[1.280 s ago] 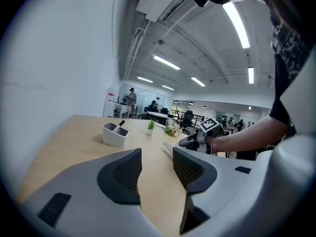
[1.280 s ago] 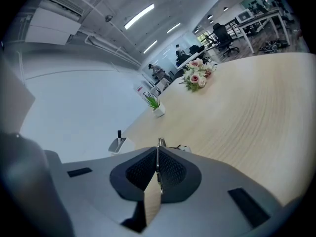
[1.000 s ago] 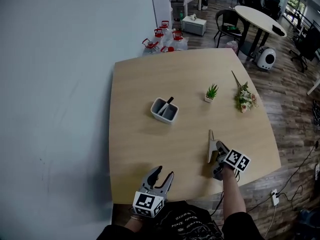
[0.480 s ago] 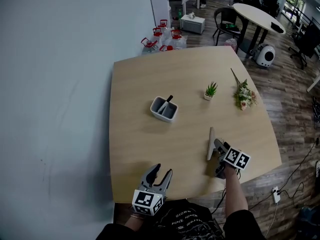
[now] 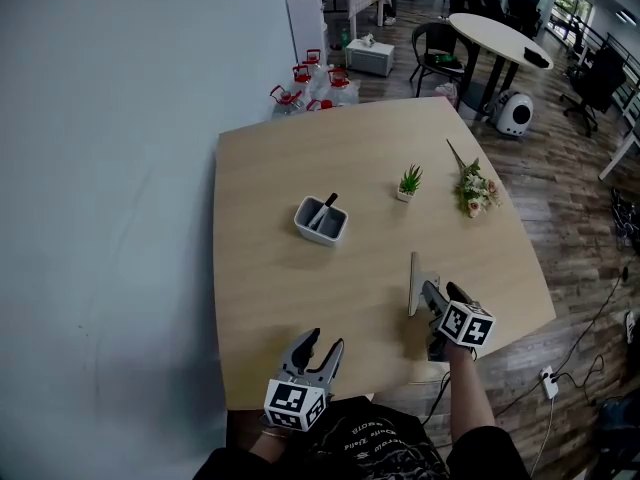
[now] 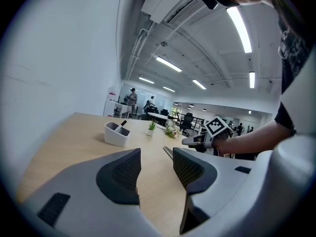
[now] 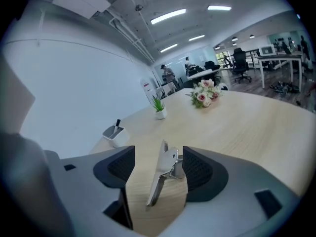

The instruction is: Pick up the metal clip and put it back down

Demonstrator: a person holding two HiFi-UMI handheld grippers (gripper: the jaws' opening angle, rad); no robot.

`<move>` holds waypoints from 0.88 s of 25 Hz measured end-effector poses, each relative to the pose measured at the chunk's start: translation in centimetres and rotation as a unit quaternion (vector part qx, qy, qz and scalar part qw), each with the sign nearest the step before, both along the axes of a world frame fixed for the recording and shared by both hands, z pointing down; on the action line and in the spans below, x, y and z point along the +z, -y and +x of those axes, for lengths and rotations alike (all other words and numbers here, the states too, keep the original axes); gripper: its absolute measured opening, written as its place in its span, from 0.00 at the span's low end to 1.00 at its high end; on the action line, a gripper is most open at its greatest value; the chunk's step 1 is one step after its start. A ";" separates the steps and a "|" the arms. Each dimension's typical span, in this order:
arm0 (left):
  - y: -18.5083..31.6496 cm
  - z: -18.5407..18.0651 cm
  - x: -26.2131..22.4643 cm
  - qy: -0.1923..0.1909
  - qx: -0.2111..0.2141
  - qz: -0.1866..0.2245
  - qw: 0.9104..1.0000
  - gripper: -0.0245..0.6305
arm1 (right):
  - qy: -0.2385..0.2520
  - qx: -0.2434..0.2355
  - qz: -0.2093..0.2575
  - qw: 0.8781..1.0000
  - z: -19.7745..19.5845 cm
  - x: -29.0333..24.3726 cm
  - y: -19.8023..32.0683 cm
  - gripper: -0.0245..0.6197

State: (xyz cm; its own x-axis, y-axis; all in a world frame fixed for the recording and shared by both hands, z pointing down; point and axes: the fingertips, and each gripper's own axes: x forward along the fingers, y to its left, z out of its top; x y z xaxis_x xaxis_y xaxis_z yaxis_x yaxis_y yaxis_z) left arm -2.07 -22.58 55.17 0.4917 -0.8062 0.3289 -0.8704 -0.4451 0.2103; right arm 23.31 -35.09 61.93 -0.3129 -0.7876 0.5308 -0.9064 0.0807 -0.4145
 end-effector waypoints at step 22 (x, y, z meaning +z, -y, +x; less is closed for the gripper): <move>-5.4 0.3 -0.7 0.000 0.068 0.044 0.997 0.35 | -0.164 -0.038 0.152 0.974 -5.7 -9.3 -16.3 0.52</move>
